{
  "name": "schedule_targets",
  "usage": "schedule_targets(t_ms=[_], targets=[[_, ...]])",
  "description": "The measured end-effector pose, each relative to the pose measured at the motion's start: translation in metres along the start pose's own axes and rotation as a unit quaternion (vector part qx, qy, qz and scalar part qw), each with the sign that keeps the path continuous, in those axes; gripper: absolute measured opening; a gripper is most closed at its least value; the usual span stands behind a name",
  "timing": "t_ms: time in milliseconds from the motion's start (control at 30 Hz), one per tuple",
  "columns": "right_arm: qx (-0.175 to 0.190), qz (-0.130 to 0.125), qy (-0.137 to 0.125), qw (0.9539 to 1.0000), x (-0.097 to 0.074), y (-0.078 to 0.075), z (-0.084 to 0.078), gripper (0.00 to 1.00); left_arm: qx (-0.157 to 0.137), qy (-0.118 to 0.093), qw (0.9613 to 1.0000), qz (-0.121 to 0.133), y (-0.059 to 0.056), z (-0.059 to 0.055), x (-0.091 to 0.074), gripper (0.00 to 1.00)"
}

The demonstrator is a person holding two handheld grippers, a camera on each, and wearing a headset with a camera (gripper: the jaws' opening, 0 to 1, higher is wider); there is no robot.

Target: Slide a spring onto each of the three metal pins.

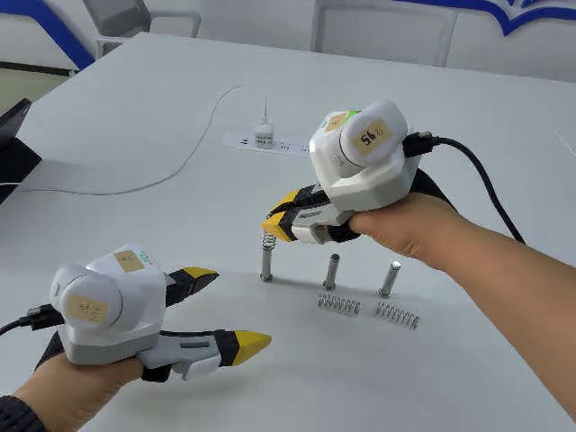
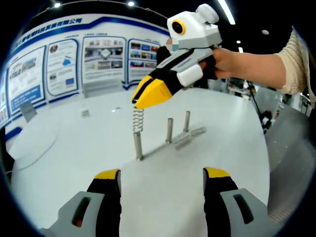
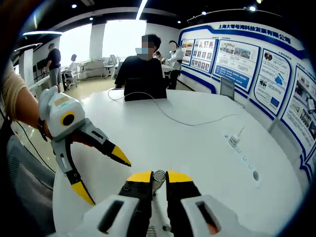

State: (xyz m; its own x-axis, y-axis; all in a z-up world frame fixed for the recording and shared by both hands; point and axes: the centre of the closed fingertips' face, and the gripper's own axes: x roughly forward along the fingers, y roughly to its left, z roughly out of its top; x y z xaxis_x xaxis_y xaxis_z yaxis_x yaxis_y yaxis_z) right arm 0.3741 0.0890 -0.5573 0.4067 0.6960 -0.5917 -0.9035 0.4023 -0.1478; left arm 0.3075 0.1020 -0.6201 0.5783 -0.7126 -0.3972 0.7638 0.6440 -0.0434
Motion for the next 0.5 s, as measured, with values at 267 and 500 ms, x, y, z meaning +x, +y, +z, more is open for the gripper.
schedule_targets(t_ms=[267,500], targets=[[-0.001,0.004,0.004,1.0,0.005,-0.0016,-0.0012,0.11,-0.001,0.003,1.0,0.001,0.0,-0.0016,0.0001,0.67],[-0.004,0.007,0.014,0.9999,0.0102,-0.0006,-0.0056,0.11,-0.002,0.006,1.0,0.002,0.0004,-0.004,-0.0007,0.66]])
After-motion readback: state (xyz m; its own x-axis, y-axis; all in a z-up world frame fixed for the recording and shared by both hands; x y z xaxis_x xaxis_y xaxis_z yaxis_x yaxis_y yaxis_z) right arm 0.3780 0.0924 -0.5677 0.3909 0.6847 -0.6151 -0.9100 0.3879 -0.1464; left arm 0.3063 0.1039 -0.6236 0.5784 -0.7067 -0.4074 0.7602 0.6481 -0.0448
